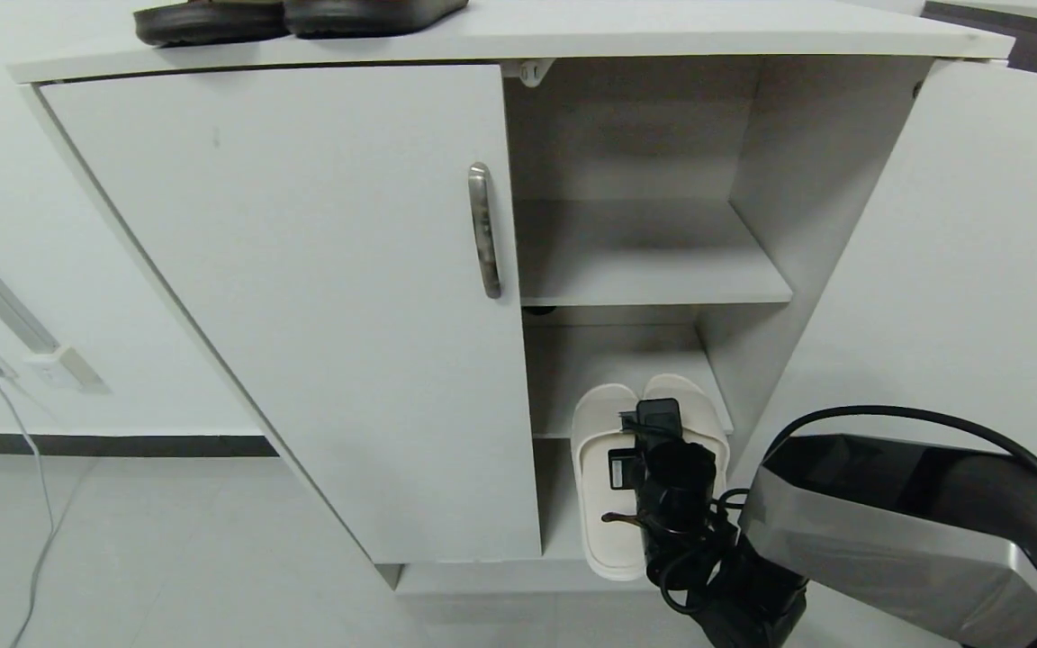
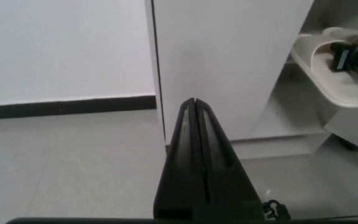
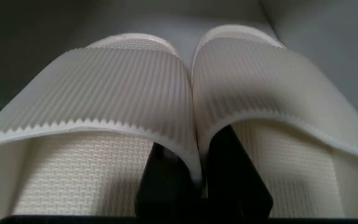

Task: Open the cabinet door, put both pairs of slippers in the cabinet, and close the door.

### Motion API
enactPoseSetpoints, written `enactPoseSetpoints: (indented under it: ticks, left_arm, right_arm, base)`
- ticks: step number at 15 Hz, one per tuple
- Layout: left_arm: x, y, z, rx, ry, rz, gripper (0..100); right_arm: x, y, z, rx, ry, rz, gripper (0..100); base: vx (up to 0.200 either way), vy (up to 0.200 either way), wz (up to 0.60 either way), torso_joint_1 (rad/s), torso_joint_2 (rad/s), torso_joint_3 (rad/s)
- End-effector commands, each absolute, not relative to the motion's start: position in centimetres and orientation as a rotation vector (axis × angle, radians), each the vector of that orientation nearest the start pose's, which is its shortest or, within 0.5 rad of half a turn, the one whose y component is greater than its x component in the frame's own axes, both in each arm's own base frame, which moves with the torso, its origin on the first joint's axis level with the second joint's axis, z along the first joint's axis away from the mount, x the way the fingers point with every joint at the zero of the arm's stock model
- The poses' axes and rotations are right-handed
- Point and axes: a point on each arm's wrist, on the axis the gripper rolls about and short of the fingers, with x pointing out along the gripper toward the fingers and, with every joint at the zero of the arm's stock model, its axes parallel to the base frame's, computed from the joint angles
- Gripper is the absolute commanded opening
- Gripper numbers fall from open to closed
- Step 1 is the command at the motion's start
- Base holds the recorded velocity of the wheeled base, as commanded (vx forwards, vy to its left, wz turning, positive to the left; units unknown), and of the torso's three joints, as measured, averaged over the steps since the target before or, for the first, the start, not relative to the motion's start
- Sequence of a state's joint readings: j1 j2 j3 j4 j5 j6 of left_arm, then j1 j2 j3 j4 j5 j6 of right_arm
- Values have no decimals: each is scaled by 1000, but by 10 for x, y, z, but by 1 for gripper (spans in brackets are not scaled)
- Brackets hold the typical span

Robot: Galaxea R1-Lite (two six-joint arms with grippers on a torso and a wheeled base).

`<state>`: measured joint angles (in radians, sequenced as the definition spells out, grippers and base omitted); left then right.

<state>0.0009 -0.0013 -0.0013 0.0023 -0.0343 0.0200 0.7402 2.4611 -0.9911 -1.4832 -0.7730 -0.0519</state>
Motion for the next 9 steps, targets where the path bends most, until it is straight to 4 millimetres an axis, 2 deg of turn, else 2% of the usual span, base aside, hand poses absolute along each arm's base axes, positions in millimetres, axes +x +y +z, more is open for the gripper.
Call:
enactPoseSetpoints:
  ticks: [1,3,9]
  left_arm:
    - [-23,-1,76,20,1,-32,0]
    - [-23,-1,76,20,1,-32,0]
    - [-23,-1,76,18,1,-32,0]
  right_arm:
    - [322,273,25,-43,-9,-34,0]
    - [325,270,28,-35,-17,-43,0]
    - [333,272,35,-34,-20,-27,0]
  base:
    - [200,0,0,7,7,-2]
    - [200,0,0,7,-2,2]
    - [0,0,0,0,0,0]
